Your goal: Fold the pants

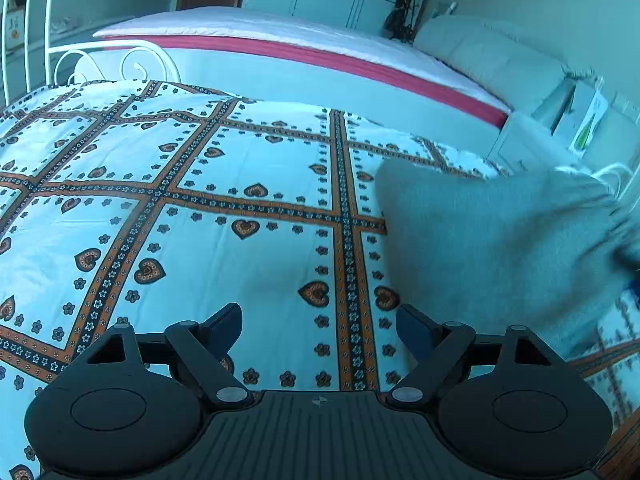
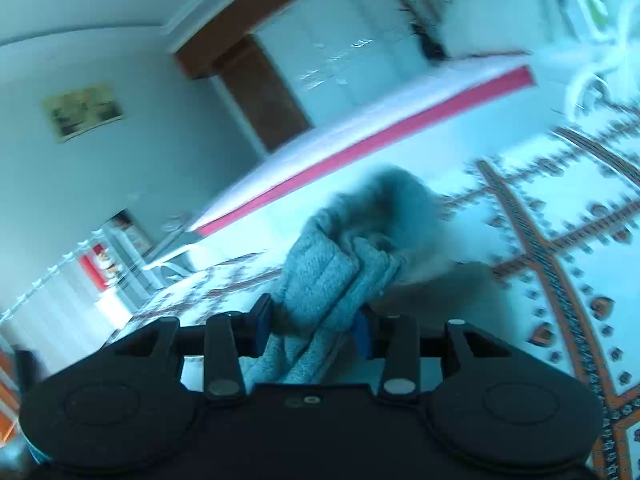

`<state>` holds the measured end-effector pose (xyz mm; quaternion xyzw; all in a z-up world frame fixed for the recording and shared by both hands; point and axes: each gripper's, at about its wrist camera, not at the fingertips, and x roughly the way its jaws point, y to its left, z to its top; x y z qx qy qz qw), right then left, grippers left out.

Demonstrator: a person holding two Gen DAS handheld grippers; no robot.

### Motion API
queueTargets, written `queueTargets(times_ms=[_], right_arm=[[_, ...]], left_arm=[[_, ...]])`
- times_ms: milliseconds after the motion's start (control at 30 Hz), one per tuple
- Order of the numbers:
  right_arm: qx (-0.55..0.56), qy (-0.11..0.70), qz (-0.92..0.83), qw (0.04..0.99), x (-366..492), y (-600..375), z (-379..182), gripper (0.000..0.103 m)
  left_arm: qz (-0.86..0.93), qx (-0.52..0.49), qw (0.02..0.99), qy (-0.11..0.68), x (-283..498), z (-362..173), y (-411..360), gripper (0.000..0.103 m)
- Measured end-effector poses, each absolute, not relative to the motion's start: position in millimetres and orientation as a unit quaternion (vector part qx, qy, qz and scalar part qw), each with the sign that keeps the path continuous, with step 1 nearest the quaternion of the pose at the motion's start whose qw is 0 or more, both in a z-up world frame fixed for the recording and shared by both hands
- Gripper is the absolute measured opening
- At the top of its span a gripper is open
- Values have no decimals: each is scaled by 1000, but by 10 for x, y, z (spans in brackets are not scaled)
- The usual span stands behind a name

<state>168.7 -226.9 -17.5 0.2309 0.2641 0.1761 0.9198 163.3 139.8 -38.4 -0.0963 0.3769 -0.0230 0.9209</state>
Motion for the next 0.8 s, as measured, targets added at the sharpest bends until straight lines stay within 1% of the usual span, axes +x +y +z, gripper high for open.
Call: queueTargets(times_ms=[67,100,167,233,333,433,567,800], right_arm=[[281,403,112,864,1998,-2481,-646,32],[307,411,113,851,1997,-2566,-773,32],[329,382,126,854,1935,-2600,-699,34],[302,366,140,869,1897,-2533,-560,36],[306,368,144,866,1919,-2553,-540,37],[327,379,136,855,1909,-2601,-623,38],[324,379,142,855,1911,-2557,-595,39],[336,380,134,851,1896,-2550,-627,40]], left_arm=[[-25,-85,919,384,1614,-424,1329,84],[-28,-77,919,387,1595,-447,1272,84],[-36,-53,921,385,1549,-483,1137,84],[-39,-19,924,379,1493,-524,972,84],[-15,14,932,362,1389,-575,795,84],[-1,0,937,349,1288,-555,778,84],[5,-33,944,327,1123,-524,782,84],[4,-40,938,345,1125,-702,672,84]])
